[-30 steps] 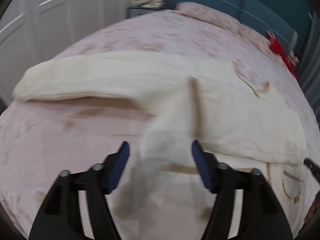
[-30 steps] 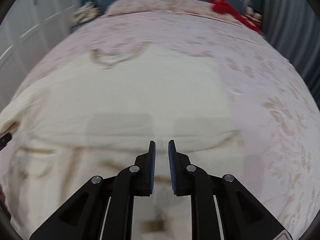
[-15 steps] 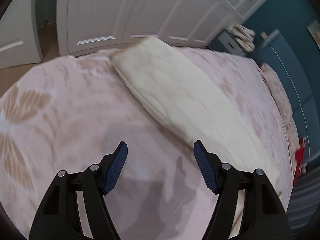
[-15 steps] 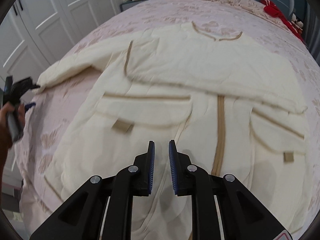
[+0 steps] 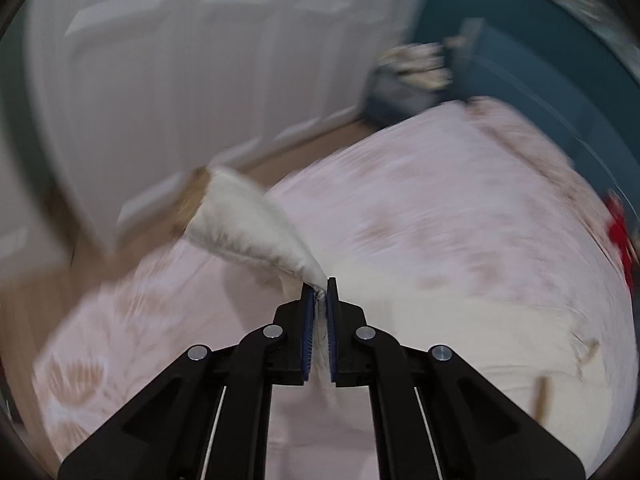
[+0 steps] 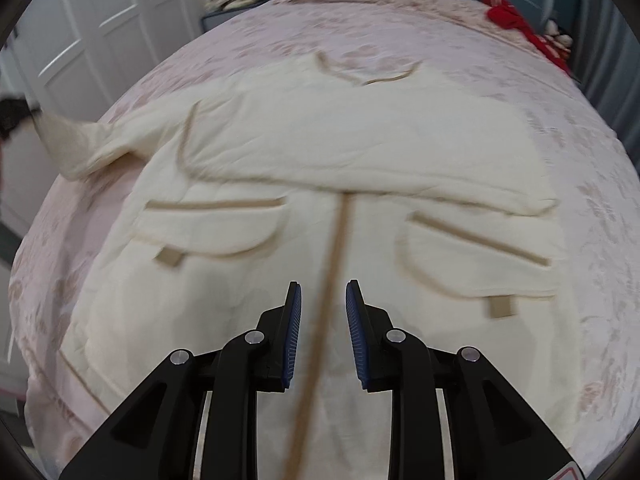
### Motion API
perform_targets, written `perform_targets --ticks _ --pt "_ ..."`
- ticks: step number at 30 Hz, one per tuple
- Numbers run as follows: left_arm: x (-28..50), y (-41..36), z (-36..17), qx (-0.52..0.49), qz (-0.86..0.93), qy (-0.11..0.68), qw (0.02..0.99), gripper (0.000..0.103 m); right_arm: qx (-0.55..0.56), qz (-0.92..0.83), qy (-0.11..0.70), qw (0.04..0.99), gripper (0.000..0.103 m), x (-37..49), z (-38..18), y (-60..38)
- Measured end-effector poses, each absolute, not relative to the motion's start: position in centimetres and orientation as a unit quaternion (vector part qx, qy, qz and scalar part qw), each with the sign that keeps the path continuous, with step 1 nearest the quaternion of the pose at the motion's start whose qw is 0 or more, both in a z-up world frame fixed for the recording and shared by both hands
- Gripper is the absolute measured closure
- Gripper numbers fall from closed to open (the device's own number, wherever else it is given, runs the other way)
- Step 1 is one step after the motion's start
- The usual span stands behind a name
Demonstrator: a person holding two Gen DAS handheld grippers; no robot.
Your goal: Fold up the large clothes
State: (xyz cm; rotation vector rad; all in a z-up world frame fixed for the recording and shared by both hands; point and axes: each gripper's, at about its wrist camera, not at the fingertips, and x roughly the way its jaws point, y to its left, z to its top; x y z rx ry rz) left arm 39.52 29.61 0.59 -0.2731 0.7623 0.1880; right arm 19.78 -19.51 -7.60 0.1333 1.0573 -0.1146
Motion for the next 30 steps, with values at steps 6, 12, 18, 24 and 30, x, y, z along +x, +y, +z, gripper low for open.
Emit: perform_targets --ticks 6,12,18,24,30 --pt "37.6 9.6 11.3 0.024 -0.088 0.293 0.952 0.098 0.085 -0.116 0.484 0.863 0.078 17.8 -6.2 -26.2" --pt "33.5 -5.5 7.8 0.059 -0.235 0.351 0.904 0.095 0.109 -0.160 0.476 0.858 0.076 15.1 -5.9 -31.9" --pt "28.4 -9.8 -2.3 -0.004 -0.258 0.475 0.841 0.079 0.119 -0.166 0.468 0.860 0.060 14.3 -6.2 -34.5" --pt "26.7 0.1 -5.9 -0.188 -0.187 0.507 0.821 0.060 0.165 -0.136 0.458 0.863 0.056 16.2 -6.8 -35.5" --pt "26.9 5.6 -4.0 -0.231 -0.174 0.478 0.829 0.045 0.270 -0.065 0.449 0.849 0.051 19.0 -7.1 -33.9"
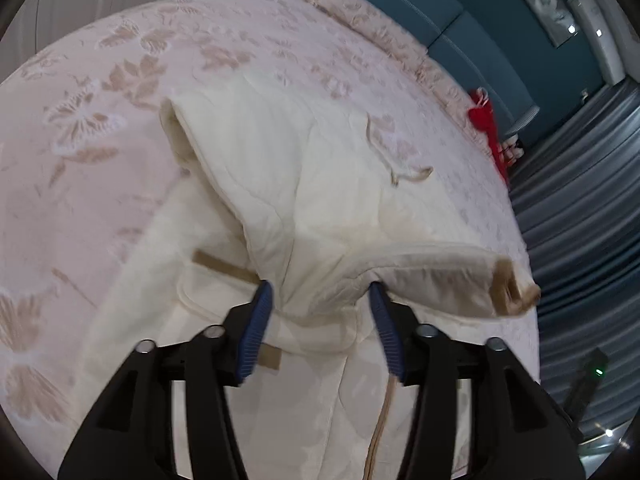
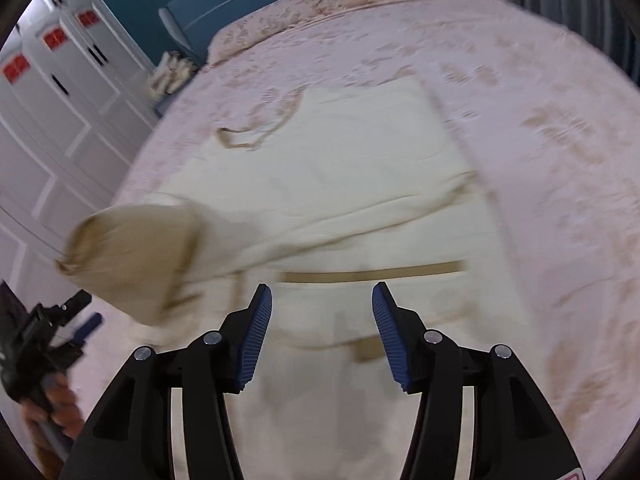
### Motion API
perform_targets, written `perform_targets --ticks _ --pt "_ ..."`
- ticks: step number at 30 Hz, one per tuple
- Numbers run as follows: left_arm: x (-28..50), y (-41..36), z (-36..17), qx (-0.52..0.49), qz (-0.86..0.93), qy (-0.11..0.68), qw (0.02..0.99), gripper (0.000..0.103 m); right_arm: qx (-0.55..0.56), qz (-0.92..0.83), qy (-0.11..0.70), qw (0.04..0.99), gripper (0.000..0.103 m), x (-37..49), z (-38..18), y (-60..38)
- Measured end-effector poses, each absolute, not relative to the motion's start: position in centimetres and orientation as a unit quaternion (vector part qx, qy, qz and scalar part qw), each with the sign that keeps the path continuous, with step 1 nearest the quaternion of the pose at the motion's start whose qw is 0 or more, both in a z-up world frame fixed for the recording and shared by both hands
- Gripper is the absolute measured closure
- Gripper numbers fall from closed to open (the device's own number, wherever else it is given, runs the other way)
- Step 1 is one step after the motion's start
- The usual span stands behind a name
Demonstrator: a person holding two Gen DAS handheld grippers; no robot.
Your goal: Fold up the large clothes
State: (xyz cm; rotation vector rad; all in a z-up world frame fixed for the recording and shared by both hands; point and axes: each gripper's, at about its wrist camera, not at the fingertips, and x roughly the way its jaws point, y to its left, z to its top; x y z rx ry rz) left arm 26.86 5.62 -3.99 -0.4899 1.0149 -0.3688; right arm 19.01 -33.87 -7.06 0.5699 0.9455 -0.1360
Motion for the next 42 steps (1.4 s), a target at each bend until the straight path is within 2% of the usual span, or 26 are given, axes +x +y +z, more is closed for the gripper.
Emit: perform_targets --ticks 3,8,15,22,23,24,26,29,34,35,36,38,42 --pt "26.2 6.3 -2.9 -0.234 -0.181 0.453 0.841 0.027 0.277 -0.045 0.447 0.850 0.050 19.8 -6.7 -32.0" --pt "25.8 7.4 -3.4 -0.177 -0.137 0.465 0.857 0.029 0.277 -0.032 0.455 0.846 0.049 19.7 -6.8 -29.7" --pt "25.4 7.1 -5.5 -0.044 -0.053 0.485 0.872 0.030 0.297 -0.036 0.499 0.813 0.046 18.8 -10.3 -28.3" --pt "25.7 7.8 -6.6 -0.038 -0.035 0.496 0.867 0.030 0.312 -0.016 0.506 0.804 0.046 21.3 -12.2 -26.3" --pt "25.8 7.9 -6.7 -0.037 -0.033 0.496 0.867 0.030 0.303 -0.015 0.507 0.806 0.052 21.8 -12.2 -25.9" --pt "26.1 8.0 -6.7 -0.038 -0.032 0.496 0.867 0.030 0.295 -0.012 0.509 0.808 0.072 22.3 -12.3 -25.7" --pt "26.7 8.1 -6.7 -0.046 -0.033 0.497 0.866 0.030 0.271 0.001 0.511 0.816 0.096 23.3 -11.8 -25.4" --pt "28.1 8.2 -6.3 -0.056 -0.038 0.492 0.868 0.030 0.210 -0.014 0.480 0.852 0.098 24.4 -8.5 -26.3" --pt "31.5 6.4 -6.5 0.050 -0.029 0.475 0.878 0.030 0.146 -0.058 0.428 0.890 0.098 26.3 -2.9 -30.2" --pt "32.0 6.2 -6.8 0.060 -0.030 0.473 0.878 0.033 0.137 -0.071 0.421 0.894 0.098 26.8 -2.2 -31.3" --pt "32.8 6.0 -7.1 0.064 -0.033 0.476 0.877 0.038 0.130 -0.081 0.419 0.895 0.098 27.1 -1.9 -32.1" --pt "33.9 5.9 -7.5 0.058 -0.038 0.480 0.875 0.041 0.120 -0.097 0.418 0.895 0.098 27.7 -2.0 -33.5" --pt "35.5 5.0 -8.0 0.040 -0.059 0.482 0.873 0.043 0.125 -0.106 0.432 0.887 0.098 29.1 -3.7 -35.7"
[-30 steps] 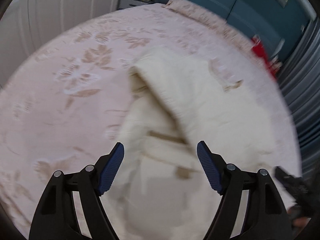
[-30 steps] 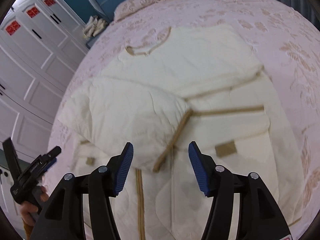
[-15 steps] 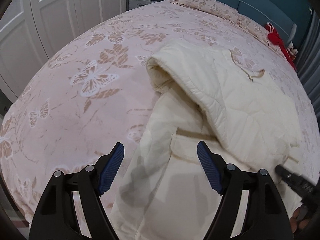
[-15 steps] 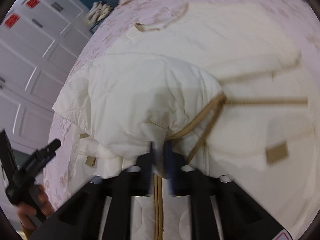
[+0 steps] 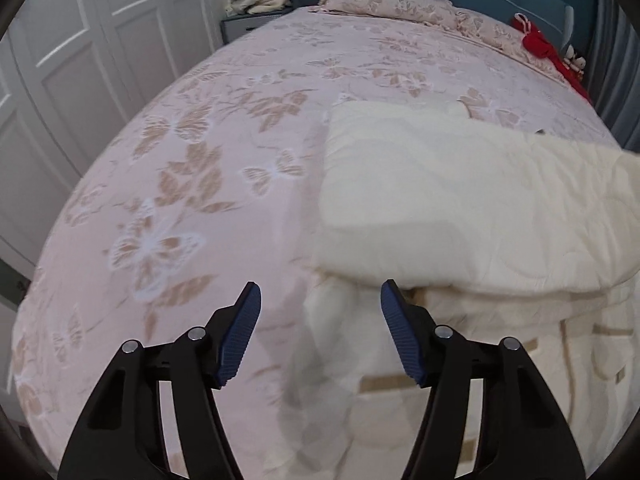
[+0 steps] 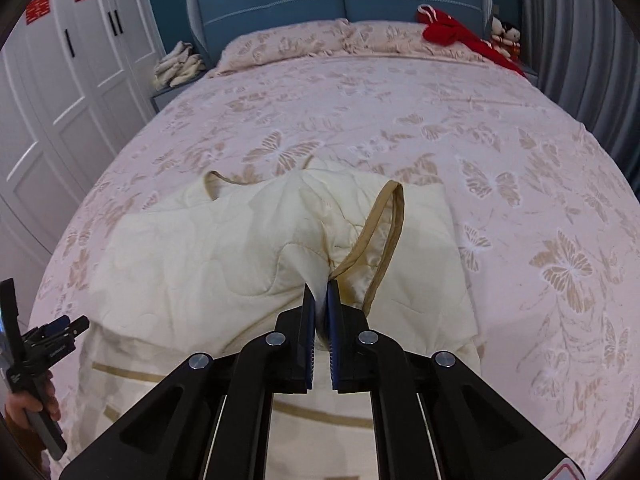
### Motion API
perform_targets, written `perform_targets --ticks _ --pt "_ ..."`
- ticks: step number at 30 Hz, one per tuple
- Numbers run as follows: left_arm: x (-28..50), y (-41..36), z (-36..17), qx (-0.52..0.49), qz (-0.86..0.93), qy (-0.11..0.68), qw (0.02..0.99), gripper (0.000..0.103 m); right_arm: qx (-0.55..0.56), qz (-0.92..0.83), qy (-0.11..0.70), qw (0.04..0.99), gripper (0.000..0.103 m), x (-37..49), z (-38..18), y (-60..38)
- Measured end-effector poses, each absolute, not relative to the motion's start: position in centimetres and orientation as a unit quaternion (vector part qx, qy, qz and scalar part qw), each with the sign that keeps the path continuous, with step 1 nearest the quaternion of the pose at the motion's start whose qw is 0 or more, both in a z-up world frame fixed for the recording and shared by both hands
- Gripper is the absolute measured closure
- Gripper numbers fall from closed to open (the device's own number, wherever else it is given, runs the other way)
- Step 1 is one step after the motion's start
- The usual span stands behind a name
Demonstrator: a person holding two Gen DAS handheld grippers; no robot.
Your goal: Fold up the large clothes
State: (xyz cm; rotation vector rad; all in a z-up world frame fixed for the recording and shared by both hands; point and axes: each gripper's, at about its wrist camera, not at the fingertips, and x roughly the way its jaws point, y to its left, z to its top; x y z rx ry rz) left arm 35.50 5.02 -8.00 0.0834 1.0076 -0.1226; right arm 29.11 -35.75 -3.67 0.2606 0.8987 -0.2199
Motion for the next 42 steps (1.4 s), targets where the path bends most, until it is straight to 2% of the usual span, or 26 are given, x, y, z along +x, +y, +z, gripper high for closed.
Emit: perform_targets --ticks 7,9,14,16,18,21,24,25,28,34,42 --pt "37.4 3.6 -10.7 0.073 -0.044 0.507 0.858 0.043 0.130 -0.136 0.465 0.865 0.098 30.3 -8.0 -37.7" --pt "37.7 3.6 -11.5 0.083 -0.033 0.515 0.853 0.052 0.127 -0.142 0.480 0.856 0.098 30.3 -9.8 -37.9" --pt "38.0 3.7 -13.0 0.078 -0.029 0.527 0.846 0.052 0.127 -0.145 0.504 0.842 0.097 30.3 -13.0 -37.9" --pt "37.9 3.6 -12.8 0.076 -0.025 0.525 0.847 0.052 0.130 -0.146 0.504 0.841 0.095 30.2 -13.1 -37.8" --pt "37.6 3.7 -11.9 0.073 -0.018 0.519 0.851 0.052 0.138 -0.151 0.496 0.844 0.088 29.6 -12.2 -38.1" --pt "36.5 4.8 -8.9 0.040 -0.021 0.497 0.867 0.052 0.141 -0.174 0.479 0.849 0.082 27.9 -10.3 -38.6" --pt "36.0 5.4 -5.9 0.022 -0.018 0.468 0.883 0.052 0.140 -0.188 0.462 0.855 0.088 26.5 -8.2 -38.1" --pt "36.1 5.3 -5.4 0.022 -0.016 0.464 0.885 0.052 0.141 -0.180 0.461 0.857 0.093 26.5 -7.6 -37.5" --pt "37.1 3.7 -4.8 0.037 -0.019 0.466 0.884 0.053 0.138 -0.152 0.468 0.859 0.093 27.8 -6.9 -35.6" --pt "38.8 -0.4 -8.0 0.082 -0.018 0.488 0.869 0.053 0.135 -0.139 0.495 0.847 0.093 30.4 -9.7 -34.2" --pt "38.7 -1.1 -11.5 0.111 -0.004 0.496 0.861 0.052 0.121 -0.147 0.517 0.834 0.098 30.2 -14.0 -34.2"
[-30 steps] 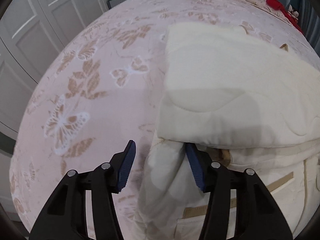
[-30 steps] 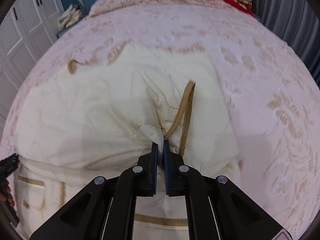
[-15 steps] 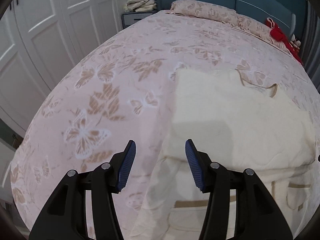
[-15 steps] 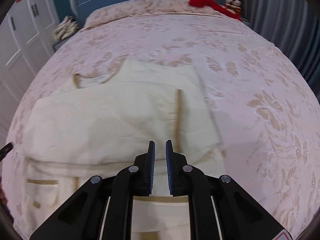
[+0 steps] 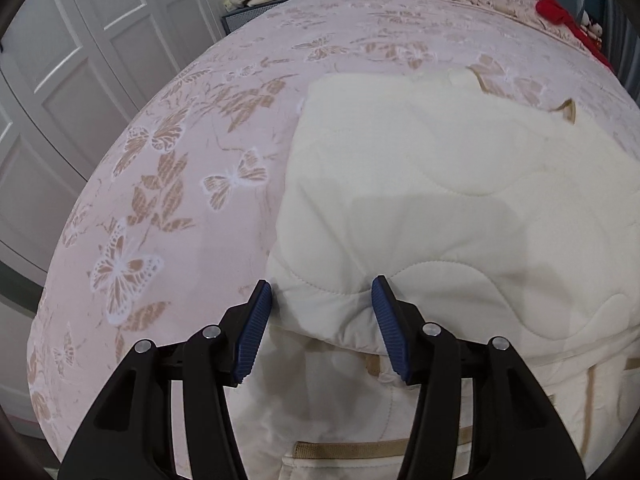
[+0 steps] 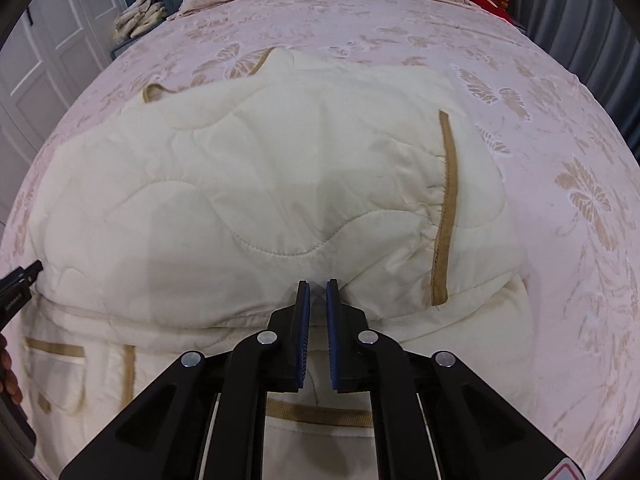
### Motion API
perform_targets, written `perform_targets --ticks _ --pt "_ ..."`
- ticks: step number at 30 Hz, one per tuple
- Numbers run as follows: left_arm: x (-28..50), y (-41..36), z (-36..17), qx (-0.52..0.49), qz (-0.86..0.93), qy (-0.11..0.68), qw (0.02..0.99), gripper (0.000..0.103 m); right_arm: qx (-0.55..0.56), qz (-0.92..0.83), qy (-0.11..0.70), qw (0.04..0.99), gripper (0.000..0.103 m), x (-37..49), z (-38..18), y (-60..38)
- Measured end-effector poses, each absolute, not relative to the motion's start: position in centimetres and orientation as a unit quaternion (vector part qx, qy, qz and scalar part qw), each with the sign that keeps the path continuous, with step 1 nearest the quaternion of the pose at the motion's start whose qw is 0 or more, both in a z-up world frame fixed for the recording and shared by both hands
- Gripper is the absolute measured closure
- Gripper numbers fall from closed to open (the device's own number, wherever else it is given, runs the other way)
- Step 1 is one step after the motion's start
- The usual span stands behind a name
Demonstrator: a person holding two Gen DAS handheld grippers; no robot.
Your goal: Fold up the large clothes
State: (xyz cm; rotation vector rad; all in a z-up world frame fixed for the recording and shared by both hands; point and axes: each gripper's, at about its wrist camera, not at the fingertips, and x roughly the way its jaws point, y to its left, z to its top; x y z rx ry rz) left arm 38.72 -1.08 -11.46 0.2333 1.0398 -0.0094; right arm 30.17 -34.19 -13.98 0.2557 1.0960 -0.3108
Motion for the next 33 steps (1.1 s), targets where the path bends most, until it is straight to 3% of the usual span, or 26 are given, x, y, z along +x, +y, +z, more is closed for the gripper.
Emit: perform_targets --ticks 30,31,33 --pt "37.4 -1.1 -13.5 0.117 -0.003 0.463 0.879 0.052 0.114 -0.138 0.505 0.844 0.098 29.7 -14.6 -34.4" --pt "37.2 -0.9 -13.2 0.114 -0.004 0.462 0.880 0.052 0.120 -0.136 0.501 0.846 0.096 29.0 -13.6 -34.6" --pt "35.9 -0.1 -11.5 0.109 -0.001 0.458 0.882 0.052 0.121 -0.144 0.486 0.854 0.080 26.2 -11.4 -34.6"
